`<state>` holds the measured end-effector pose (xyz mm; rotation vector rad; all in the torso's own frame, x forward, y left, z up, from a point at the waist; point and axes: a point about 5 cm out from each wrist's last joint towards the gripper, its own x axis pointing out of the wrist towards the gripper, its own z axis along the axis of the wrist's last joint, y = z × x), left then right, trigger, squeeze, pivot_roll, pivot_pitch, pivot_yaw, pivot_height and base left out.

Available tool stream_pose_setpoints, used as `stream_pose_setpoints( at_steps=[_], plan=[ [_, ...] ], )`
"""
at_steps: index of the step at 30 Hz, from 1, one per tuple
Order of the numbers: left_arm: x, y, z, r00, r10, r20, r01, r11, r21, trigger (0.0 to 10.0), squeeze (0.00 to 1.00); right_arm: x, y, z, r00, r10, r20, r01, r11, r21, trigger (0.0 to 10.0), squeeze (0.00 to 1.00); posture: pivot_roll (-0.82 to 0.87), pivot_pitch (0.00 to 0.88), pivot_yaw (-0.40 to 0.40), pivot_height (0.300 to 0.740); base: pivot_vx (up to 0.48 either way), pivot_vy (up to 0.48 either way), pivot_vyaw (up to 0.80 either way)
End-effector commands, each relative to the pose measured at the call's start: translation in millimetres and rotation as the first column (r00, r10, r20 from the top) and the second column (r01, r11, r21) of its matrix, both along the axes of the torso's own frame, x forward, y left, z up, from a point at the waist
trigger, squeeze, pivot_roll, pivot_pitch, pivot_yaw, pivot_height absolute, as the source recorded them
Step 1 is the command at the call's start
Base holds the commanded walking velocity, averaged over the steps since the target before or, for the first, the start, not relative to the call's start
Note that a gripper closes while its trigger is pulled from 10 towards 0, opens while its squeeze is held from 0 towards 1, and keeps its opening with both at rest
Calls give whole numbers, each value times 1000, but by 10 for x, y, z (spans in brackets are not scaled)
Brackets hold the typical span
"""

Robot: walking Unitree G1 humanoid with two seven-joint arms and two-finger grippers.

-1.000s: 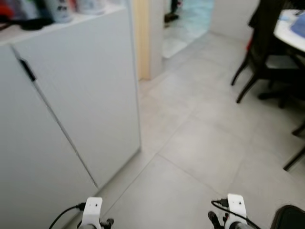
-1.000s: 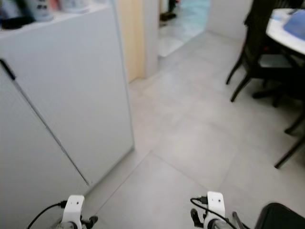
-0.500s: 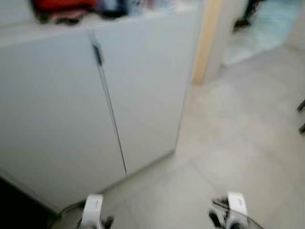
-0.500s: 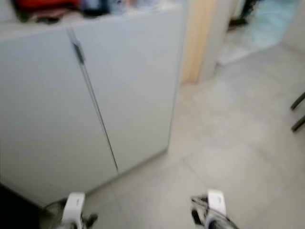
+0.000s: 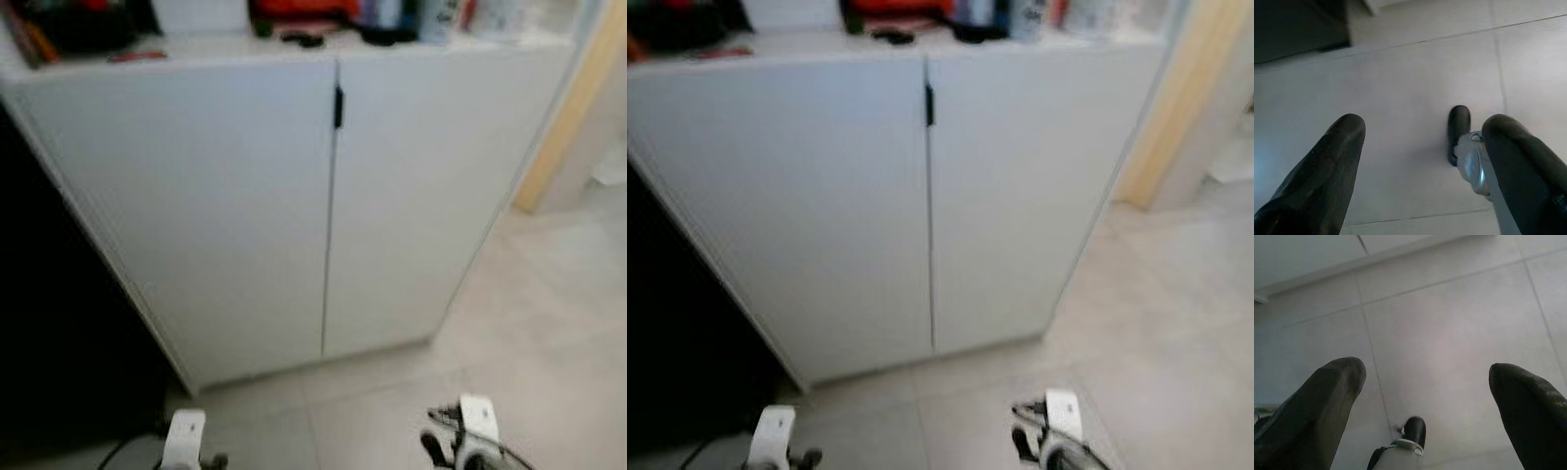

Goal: Restocking fridge

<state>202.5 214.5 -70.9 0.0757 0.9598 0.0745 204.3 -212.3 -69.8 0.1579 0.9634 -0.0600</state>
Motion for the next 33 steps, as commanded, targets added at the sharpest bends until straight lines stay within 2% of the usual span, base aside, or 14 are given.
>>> stream_pose_setpoints(
  at_steps=[1,5,13,20,26,33],
  plan=[
    [-33,-30,-26,1000,12,-20,-13,1000,-11,10000,0,-66,-37,-30,999,-28,-21,28,1000,-1,10000,0,38,0,-21,740,0,0,0],
    [-43,-27,-32,1000,14,-26,-15,1000,-11,10000,0,-79,-35,-39,998,-55,-26,55,998,5,10000,0,36,0,-19,740,0,0,0],
    [-50,-28,-36,999,9,-32,-9,1000,-11,10000,0,-90,-42,-45,994,-107,-22,107,994,6,10000,0,33,0,-17,740,0,255,0],
    [-52,-25,-36,999,6,-34,-6,1000,-10,10000,0,-77,-48,-36,996,-84,-11,84,996,-16,10000,0,34,0,-15,740,0,256,0],
    [-48,-25,-34,999,4,-33,-5,1000,-10,10000,0,-73,-46,-34,997,-71,-13,71,997,-15,10000,0,34,0,-16,740,0,255,800],
    [-48,-30,-35,999,5,-34,-6,1000,-13,10000,0,-79,-42,-38,996,-93,-13,93,996,2,10000,0,36,0,-18,740,0,253,0]
  ],
)
